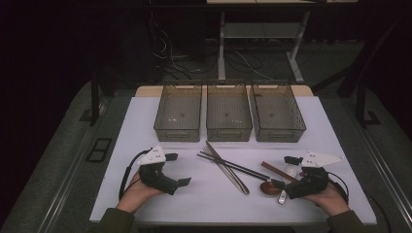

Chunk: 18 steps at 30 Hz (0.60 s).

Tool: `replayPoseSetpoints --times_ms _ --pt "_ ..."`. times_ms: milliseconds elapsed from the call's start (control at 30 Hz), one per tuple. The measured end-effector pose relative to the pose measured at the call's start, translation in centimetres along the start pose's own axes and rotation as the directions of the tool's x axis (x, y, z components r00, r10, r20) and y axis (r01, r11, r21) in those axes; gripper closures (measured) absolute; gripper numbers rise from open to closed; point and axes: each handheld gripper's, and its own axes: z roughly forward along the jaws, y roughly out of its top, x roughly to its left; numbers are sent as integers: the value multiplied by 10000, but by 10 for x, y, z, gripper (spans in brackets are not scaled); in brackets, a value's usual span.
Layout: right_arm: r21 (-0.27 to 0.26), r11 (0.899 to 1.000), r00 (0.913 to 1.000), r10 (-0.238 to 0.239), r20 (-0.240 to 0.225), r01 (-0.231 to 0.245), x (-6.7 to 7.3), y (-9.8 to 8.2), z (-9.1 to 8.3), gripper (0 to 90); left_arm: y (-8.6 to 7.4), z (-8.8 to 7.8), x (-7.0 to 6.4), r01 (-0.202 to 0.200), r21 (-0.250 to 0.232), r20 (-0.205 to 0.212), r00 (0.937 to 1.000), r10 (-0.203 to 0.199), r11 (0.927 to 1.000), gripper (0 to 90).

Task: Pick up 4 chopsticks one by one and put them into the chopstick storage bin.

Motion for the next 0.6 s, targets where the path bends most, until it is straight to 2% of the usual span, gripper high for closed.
replayPoseSetpoints --times_ms 267,600 --pt "-23 10000 10000 54 -18 -54 0 1 -2 27 0 0 -1 -93 45 -22 10000 93 9999 0" --pt "107 9998 9999 143 51 -144 -4 2 -6 27 0 0 -1 -23 42 -35 10000 23 10000 0"
